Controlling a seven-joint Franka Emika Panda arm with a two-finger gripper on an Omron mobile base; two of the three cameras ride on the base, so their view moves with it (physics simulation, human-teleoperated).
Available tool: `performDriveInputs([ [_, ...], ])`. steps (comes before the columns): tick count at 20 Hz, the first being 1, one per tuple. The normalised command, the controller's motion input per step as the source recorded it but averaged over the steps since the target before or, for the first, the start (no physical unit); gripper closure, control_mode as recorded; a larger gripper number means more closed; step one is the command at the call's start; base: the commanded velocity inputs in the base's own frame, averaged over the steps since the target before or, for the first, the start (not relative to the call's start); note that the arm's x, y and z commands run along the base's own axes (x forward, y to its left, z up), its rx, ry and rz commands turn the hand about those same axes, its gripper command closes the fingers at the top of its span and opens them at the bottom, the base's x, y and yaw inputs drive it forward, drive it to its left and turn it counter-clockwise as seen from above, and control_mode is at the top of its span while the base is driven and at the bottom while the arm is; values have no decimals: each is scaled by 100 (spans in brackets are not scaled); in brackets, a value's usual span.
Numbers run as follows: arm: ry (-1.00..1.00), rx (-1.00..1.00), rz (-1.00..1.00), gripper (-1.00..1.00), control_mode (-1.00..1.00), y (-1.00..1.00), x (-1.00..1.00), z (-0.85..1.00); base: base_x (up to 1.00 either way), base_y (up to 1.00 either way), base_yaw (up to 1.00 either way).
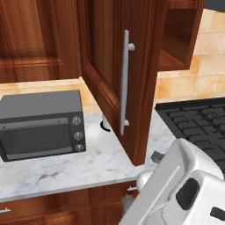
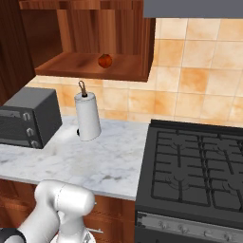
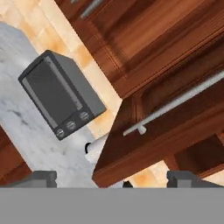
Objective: Pick the tomato from the counter and place it in the cabinet. Then close the cabinet.
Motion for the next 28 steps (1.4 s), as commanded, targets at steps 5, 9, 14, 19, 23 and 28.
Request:
performDriveInputs([
  [5,-10,-53,0,-100,-100,64,66,-17,0,0,0],
  [9,-9,-50,-2,-100,-100,31,70,-32,0,0,0],
  [14,-15,-48,-9,-100,-100,-1,68,-38,0,0,0],
  [19,-11,-41,-9,-100,-100,-18,67,-21,0,0,0],
  [23,-6,-32,-9,-100,-100,-29,61,-3,0,0,0],
  [28,-4,-17,-11,-100,-100,-70,45,5,0,0,0],
])
